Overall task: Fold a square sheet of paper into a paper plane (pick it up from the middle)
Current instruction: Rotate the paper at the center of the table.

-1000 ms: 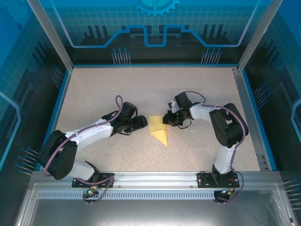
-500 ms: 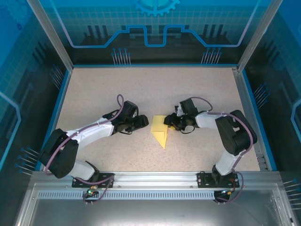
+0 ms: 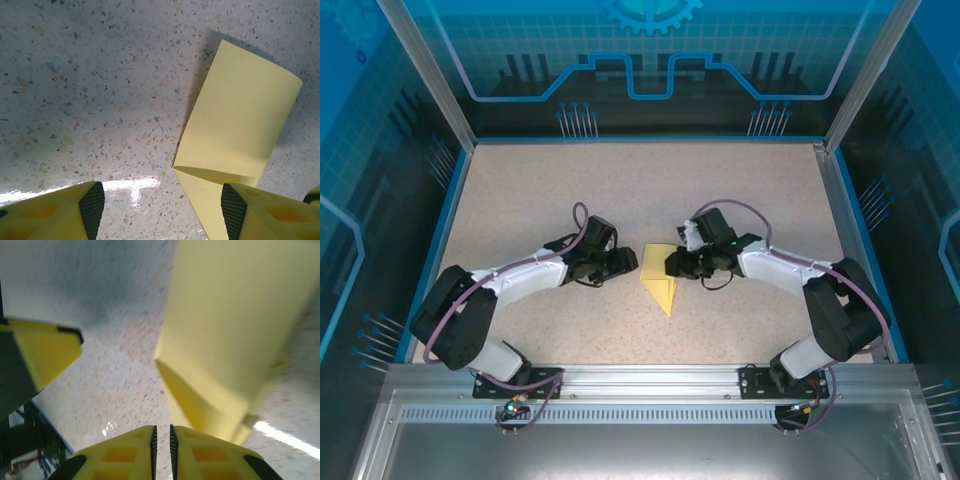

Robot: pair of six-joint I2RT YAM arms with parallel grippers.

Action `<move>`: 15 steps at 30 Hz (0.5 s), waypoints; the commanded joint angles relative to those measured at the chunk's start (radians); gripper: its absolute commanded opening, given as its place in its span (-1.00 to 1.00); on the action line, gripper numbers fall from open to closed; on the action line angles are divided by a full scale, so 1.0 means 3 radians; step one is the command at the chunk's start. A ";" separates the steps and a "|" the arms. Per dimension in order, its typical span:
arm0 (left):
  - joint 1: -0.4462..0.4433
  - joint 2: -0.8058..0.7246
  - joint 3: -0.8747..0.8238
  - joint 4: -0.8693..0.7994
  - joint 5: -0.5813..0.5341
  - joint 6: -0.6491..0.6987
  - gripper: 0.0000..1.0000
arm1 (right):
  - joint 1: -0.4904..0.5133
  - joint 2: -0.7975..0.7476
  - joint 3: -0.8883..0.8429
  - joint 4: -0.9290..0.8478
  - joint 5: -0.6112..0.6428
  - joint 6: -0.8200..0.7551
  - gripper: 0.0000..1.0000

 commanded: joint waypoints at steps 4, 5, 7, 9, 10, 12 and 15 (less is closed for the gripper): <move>-0.0020 0.0107 0.0108 0.0038 0.0186 -0.0071 0.33 | 0.0114 0.0209 0.0052 -0.0077 -0.0082 -0.0031 -0.72; -0.0016 0.0122 0.0115 0.0042 0.0203 -0.0068 0.33 | 0.0112 0.0235 0.0058 -0.0075 -0.0066 -0.0030 -0.72; -0.0013 0.0152 0.0135 0.0043 0.0251 -0.0059 0.33 | 0.0103 0.0285 0.0067 -0.0077 -0.0056 -0.0040 -0.75; -0.0020 0.0187 0.0155 0.0052 0.0290 -0.0062 0.33 | 0.0091 0.0326 0.0062 -0.0077 -0.0019 -0.0046 -0.75; -0.0019 0.0198 0.0168 0.0050 0.0306 -0.0052 0.33 | 0.0078 0.0348 0.0054 -0.0083 0.0004 -0.0050 -0.76; -0.0018 0.0229 0.0191 0.0058 0.0336 -0.0053 0.33 | 0.0039 0.0390 0.0028 -0.0064 0.0012 -0.0047 -0.76; -0.0025 0.0279 0.0226 0.0063 0.0392 -0.0048 0.33 | -0.0027 0.0437 -0.0022 0.0005 -0.0048 -0.0051 -0.76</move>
